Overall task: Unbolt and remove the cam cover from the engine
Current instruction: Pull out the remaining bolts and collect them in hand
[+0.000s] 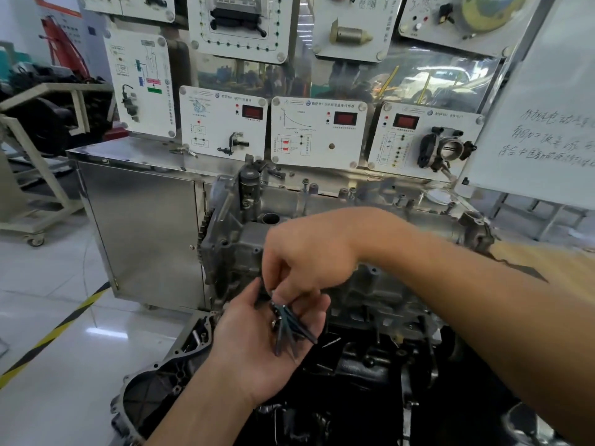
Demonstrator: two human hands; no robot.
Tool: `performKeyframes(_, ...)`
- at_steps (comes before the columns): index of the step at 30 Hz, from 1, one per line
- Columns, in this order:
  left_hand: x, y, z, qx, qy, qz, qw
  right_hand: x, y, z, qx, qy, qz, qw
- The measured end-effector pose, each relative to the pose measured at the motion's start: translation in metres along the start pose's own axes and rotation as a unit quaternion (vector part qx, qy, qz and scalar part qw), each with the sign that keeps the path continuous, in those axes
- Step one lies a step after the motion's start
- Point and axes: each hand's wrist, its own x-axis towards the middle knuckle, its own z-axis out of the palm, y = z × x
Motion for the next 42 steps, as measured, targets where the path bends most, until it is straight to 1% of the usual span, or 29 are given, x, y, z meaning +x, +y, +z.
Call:
performKeyframes(2, -0.002, -0.003, 0.0, 0.014, 0.002, -0.006, 1.0, 0.01, -0.002, 0.006, -0.032, -0.03, 0.016, 0.999)
performKeyframes(5, -0.004, -0.006, 0.0, 0.014, 0.011, -0.015, 1.0, 0.016, -0.01, 0.009, -0.071, -0.043, 0.026, 0.996)
performKeyframes(7, -0.003, -0.007, 0.001, 0.014, 0.019, -0.02, 1.0, 0.015, -0.015, 0.011, -0.089, -0.019, 0.031, 0.995)
performKeyframes(9, -0.003, -0.007, 0.002, 0.016, 0.018, -0.032, 0.999, 0.006, -0.012, 0.008, -0.087, 0.031, 0.034, 0.995)
performKeyframes(10, -0.003, -0.007, 0.003, 0.014, 0.021, -0.039, 0.999, -0.002, -0.007, 0.004, -0.074, 0.065, 0.04, 0.994)
performKeyframes(12, -0.002, -0.009, 0.003, 0.007, 0.032, -0.048, 0.998, -0.023, 0.012, -0.004, -0.012, 0.132, 0.074, 0.988)
performKeyframes(14, -0.002, -0.012, 0.004, 0.001, 0.039, -0.055, 0.998, -0.044, 0.033, -0.009, 0.023, 0.174, 0.117, 0.978)
performKeyframes(16, 0.0, -0.014, 0.006, -0.002, 0.04, -0.061, 0.997, -0.058, 0.048, -0.007, 0.022, 0.173, 0.151, 0.973)
performKeyframes(18, 0.002, -0.016, 0.01, -0.001, 0.04, -0.065, 0.997, -0.065, 0.055, 0.003, 0.028, 0.13, 0.167, 0.977)
performKeyframes(19, 0.003, -0.018, 0.012, 0.0, 0.038, -0.065, 0.997, -0.066, 0.056, 0.009, 0.035, 0.113, 0.165, 0.979)
performKeyframes(21, 0.004, -0.021, 0.019, 0.007, 0.03, -0.061, 0.998, -0.066, 0.057, 0.021, 0.057, 0.115, 0.15, 0.98)
performKeyframes(26, 0.007, -0.024, 0.028, 0.021, 0.008, -0.044, 0.999, -0.074, 0.055, 0.017, 0.018, 0.19, 0.103, 0.976)
performKeyframes(28, 0.009, -0.024, 0.029, 0.023, 0.001, -0.038, 0.999, -0.087, 0.052, 0.001, 0.05, 0.236, 0.073, 0.968)
performKeyframes(29, 0.009, -0.024, 0.03, 0.025, -0.002, -0.036, 0.999, -0.095, 0.05, -0.008, 0.083, 0.245, 0.051, 0.965)
performKeyframes(31, 0.01, -0.027, 0.033, 0.033, -0.011, -0.036, 0.999, -0.106, 0.042, -0.023, 0.135, 0.217, 0.004, 0.967)
performKeyframes(33, 0.009, -0.03, 0.036, 0.042, -0.028, -0.042, 0.998, -0.101, 0.033, -0.025, 0.142, 0.142, -0.014, 0.98)
performKeyframes(35, 0.008, -0.034, 0.038, 0.062, -0.049, -0.044, 0.996, -0.084, 0.024, -0.013, 0.122, 0.062, 0.0, 0.991)
performKeyframes(37, 0.006, -0.037, 0.04, 0.083, -0.064, -0.039, 0.994, -0.067, 0.021, 0.003, 0.097, 0.023, 0.037, 0.994)
performKeyframes(40, 0.004, -0.039, 0.041, 0.083, -0.056, -0.042, 0.994, -0.055, 0.025, 0.02, 0.07, 0.028, 0.075, 0.994)
performKeyframes(42, 0.003, -0.04, 0.042, 0.061, -0.038, -0.046, 0.996, -0.053, 0.026, 0.027, 0.028, 0.08, 0.077, 0.993)
